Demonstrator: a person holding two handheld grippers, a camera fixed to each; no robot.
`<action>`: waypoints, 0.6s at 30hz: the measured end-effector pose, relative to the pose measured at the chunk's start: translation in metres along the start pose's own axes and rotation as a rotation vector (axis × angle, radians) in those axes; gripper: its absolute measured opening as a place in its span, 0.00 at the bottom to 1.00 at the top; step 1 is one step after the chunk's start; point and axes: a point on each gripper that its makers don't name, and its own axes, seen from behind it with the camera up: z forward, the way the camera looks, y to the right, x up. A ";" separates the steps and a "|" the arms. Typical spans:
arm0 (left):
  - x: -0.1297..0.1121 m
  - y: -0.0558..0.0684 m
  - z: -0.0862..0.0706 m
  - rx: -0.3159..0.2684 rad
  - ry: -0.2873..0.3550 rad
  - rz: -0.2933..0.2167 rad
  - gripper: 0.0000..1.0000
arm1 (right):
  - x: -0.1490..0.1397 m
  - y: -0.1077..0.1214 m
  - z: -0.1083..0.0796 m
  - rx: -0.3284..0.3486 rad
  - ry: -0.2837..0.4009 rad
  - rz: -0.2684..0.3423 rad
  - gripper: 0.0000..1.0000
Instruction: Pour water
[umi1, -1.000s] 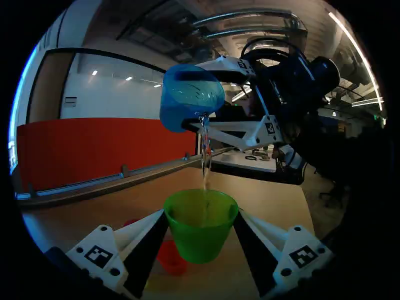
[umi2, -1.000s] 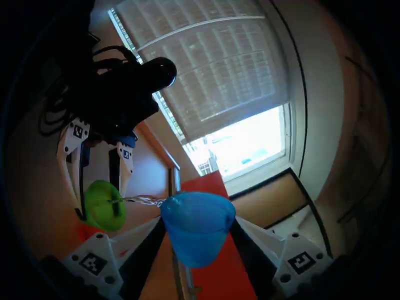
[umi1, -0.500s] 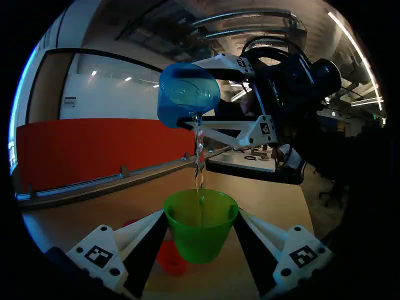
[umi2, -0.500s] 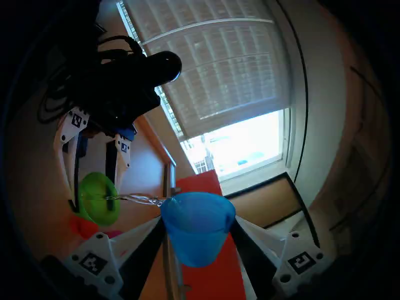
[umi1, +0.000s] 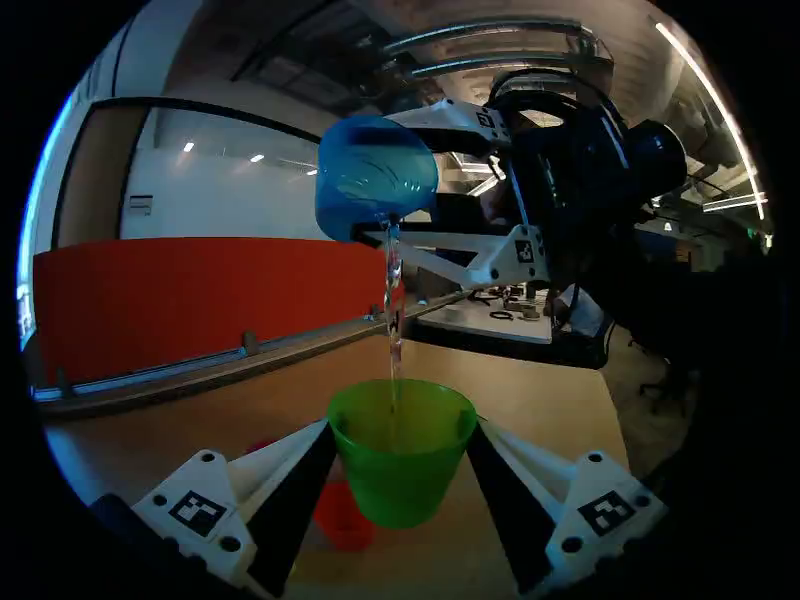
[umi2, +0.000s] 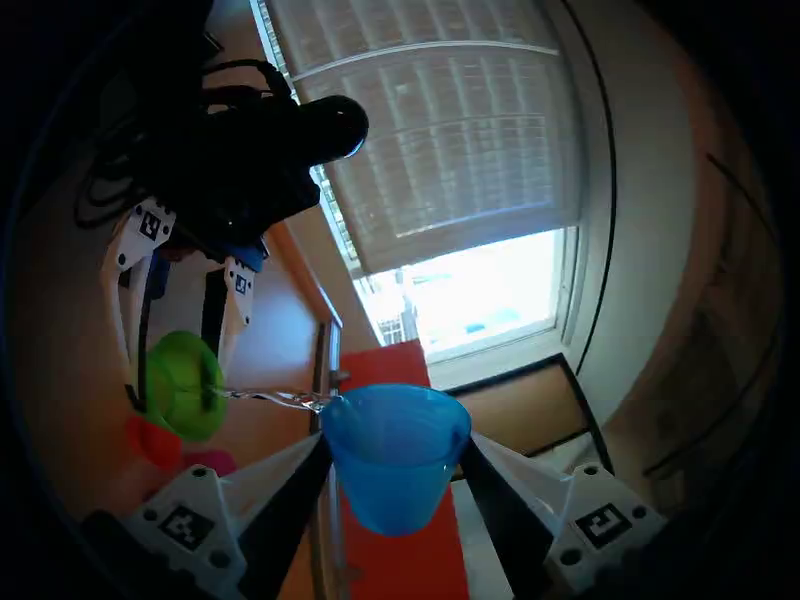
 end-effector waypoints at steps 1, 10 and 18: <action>0.000 0.000 0.000 0.000 0.000 0.000 0.86 | 0.000 0.001 0.000 0.000 0.000 -0.002 0.89; -0.001 0.000 0.000 0.000 -0.002 0.001 0.86 | 0.000 0.007 -0.001 -0.010 0.003 -0.021 0.89; 0.000 0.000 0.000 -0.001 -0.002 0.002 0.86 | 0.001 0.010 0.000 -0.014 0.001 -0.048 0.89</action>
